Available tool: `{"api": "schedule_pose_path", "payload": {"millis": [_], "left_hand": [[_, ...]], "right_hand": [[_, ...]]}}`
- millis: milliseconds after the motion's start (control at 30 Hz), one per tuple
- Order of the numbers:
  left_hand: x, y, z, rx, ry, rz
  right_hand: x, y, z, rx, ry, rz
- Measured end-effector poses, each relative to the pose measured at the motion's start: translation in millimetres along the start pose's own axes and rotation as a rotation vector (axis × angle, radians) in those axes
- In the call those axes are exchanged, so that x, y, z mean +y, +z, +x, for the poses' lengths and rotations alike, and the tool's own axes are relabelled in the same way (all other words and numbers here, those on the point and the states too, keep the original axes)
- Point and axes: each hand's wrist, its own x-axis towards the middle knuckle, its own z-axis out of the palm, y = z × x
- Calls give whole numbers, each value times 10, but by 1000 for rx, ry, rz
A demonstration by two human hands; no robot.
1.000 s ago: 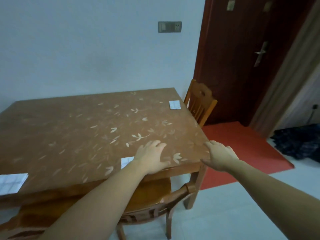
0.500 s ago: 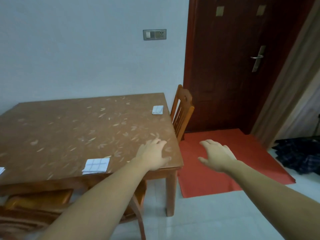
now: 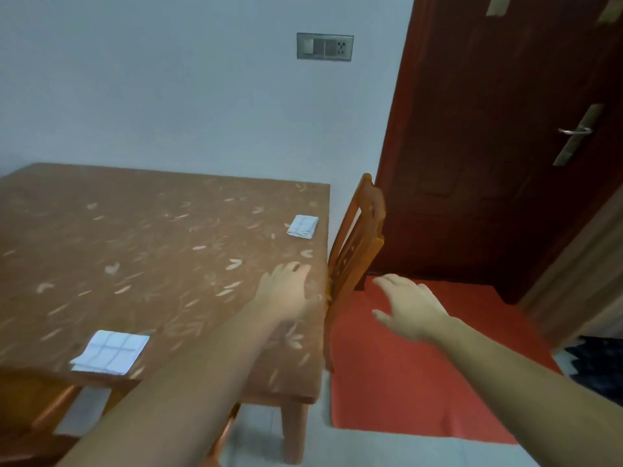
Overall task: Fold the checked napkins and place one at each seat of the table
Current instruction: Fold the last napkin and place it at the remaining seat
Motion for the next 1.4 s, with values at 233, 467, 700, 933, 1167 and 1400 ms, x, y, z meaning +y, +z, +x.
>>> {"api": "schedule_pose_path", "payload": {"millis": [233,467,700,933,1167,1400], "left_hand": [[236,93,916,31,-144,-41],[579,271,1562,-5,-459,-77],[766,322,2141,23,-655,-104],[399,642,2894,42,-790,-187],[205,1008,3257,45,-987,-277],[109,1504,3519,186,-1234,-287]], "right_hand": [[630,-107,1120,31,-193,-10],[1270,-113,2186,19,-468,21],[1622,-138,3055,-43,-643,27],[1569,77,4097,-87,-759,0],[1407,394,4871,-214,-893,-21],[998,819,5606,-254,-1086,-34]]}}
